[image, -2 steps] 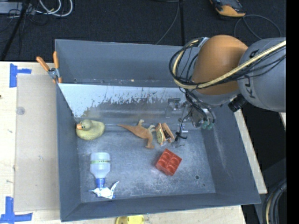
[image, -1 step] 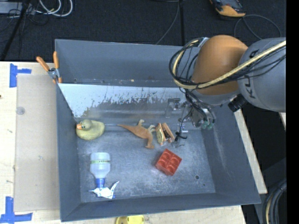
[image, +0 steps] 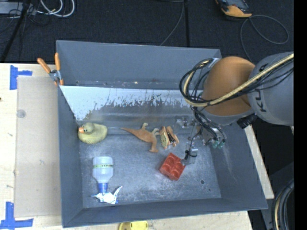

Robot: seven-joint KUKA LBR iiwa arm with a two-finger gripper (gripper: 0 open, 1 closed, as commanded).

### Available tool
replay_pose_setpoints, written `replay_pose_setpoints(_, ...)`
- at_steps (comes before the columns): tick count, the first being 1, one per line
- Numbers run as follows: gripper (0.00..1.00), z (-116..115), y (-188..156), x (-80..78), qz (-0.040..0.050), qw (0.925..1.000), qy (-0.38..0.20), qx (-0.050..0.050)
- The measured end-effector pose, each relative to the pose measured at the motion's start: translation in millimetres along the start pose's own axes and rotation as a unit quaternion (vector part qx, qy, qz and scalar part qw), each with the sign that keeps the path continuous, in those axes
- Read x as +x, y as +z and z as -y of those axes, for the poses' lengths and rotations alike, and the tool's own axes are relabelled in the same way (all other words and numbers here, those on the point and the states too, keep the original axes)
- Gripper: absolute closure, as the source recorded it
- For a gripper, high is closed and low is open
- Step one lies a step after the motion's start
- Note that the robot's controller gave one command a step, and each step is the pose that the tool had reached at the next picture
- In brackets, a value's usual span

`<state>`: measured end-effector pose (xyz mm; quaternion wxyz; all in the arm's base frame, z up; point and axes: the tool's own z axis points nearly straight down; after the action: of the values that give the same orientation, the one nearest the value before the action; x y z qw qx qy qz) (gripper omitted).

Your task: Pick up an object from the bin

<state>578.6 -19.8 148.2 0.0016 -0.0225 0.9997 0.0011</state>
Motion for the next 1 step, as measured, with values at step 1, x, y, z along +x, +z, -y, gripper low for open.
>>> replay_pose_setpoints(1, 0.00, 5.8, 41.1, 51.0, -0.0027, 1.0000, 0.008, 0.001)
